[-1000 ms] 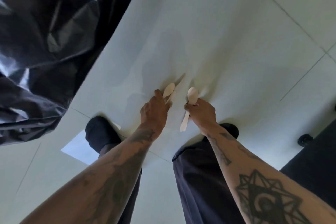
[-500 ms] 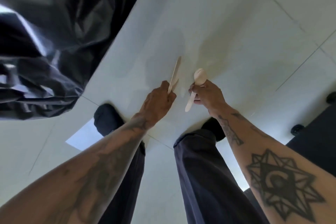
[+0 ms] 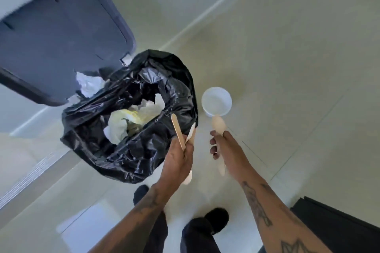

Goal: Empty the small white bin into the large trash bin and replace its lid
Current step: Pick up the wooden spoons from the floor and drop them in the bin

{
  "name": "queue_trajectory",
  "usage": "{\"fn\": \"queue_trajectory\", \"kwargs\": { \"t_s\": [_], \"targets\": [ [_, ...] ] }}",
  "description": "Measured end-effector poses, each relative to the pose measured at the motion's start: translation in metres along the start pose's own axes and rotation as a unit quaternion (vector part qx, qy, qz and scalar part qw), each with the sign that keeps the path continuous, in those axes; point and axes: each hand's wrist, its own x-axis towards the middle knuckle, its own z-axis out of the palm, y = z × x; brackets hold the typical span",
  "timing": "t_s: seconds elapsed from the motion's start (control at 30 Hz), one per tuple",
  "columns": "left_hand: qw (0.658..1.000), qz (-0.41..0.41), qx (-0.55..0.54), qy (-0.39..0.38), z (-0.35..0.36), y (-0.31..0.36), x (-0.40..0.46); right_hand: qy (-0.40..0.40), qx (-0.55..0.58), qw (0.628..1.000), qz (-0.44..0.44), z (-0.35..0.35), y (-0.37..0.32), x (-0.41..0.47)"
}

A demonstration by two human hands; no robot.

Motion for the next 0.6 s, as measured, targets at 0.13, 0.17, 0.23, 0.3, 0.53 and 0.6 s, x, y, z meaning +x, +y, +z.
{"fn": "queue_trajectory", "kwargs": {
  "t_s": [0.13, 0.17, 0.23, 0.3, 0.53, 0.6],
  "targets": [
    [0.998, -0.012, -0.063, 0.023, -0.062, 0.03, 0.001, -0.058, 0.016, 0.998, -0.017, 0.05, -0.053, -0.027],
    [0.997, -0.021, -0.064, 0.03, -0.078, 0.029, 0.004, -0.072, 0.022, 0.997, -0.011, 0.067, -0.061, -0.029],
    [0.997, -0.041, -0.053, 0.043, -0.11, 0.02, 0.014, -0.087, 0.049, 0.995, 0.018, 0.102, -0.072, -0.029],
    [0.997, -0.055, -0.003, 0.046, -0.14, 0.003, 0.033, -0.079, 0.084, 0.992, 0.053, 0.137, -0.079, -0.019],
    [0.952, -0.047, 0.303, 0.003, -0.197, -0.056, 0.114, -0.029, 0.125, 0.979, 0.161, 0.227, -0.081, 0.047],
    [0.951, -0.06, 0.303, -0.016, -0.201, -0.066, 0.129, -0.007, 0.13, 0.974, 0.185, 0.241, -0.077, 0.064]
  ]
}}
